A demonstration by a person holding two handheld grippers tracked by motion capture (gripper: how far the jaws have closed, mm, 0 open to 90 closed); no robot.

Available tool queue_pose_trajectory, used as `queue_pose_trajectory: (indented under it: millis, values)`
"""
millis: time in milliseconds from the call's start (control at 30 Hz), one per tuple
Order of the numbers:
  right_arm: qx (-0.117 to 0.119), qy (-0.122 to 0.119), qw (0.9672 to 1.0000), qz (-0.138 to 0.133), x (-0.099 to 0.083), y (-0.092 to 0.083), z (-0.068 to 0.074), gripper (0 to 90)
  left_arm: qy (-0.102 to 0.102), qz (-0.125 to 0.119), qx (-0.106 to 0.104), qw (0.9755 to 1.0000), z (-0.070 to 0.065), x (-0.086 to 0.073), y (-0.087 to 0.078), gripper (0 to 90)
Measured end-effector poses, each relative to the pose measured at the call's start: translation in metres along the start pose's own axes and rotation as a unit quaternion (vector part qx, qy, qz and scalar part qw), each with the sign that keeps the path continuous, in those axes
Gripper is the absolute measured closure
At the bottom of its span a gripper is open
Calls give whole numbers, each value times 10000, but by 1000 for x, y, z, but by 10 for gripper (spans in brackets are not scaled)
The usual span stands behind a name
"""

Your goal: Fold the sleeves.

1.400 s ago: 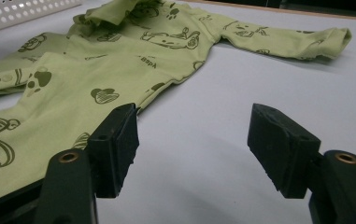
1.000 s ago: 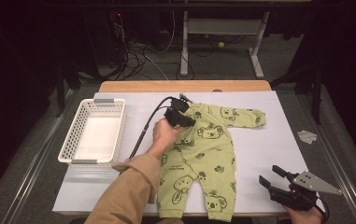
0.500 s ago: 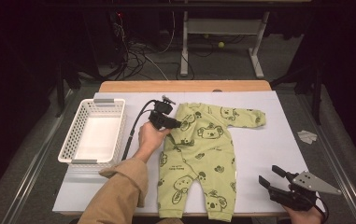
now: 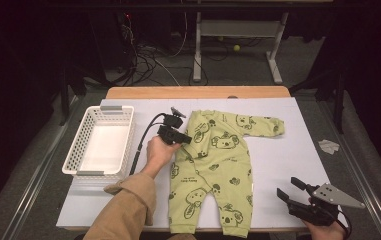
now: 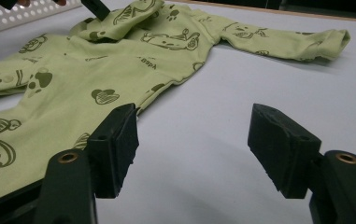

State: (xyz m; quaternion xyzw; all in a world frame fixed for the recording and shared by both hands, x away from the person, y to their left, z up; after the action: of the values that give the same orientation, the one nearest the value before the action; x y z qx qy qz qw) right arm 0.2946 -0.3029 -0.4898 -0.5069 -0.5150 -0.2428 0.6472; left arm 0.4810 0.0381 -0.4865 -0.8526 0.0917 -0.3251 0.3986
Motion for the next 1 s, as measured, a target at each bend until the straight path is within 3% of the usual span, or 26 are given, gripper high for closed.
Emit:
queue_pose_trajectory:
  millis: [367, 533, 633, 733, 867, 1000]
  values:
    - [6, -14, 10000, 12, 0, 1, 1, 344, 412, -199, -223, 9987, -32, 20, 3, 806]
    - [6, -12, 10000, 17, 0, 1, 1, 344, 540, -156, -280, 9980, -46, 30, 13, 805]
    - [-17, 36, 10000, 7, 0, 1, -1, 343, 660, -48, -181, 9976, -51, 35, 21, 803]
    - [-5, 13, 10000, 10, 0, 1, 0, 345, 719, -4, -262, 9971, -59, 38, 30, 801]
    - [-2, 31, 10000, 12, 0, 1, -1, 344, 745, 32, -319, 9967, -65, 41, 38, 798]
    - [-1, 14, 10000, 11, 0, 0, 0, 345, 802, -22, -222, 9965, -63, 43, 38, 760]
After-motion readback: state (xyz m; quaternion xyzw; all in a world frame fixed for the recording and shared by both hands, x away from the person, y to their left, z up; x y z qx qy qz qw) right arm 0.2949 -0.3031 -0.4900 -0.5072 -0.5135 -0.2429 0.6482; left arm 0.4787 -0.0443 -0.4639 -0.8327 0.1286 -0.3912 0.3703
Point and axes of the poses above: each handheld gripper's, and its own axes: y roughly forward along the jaws, x roughly out of its top, z roughly to its left, the point moved 7 cm from there along y, roughly forward along the jaws, and after that the axes turned 9 degrees about -x, right-handed, at the moved point
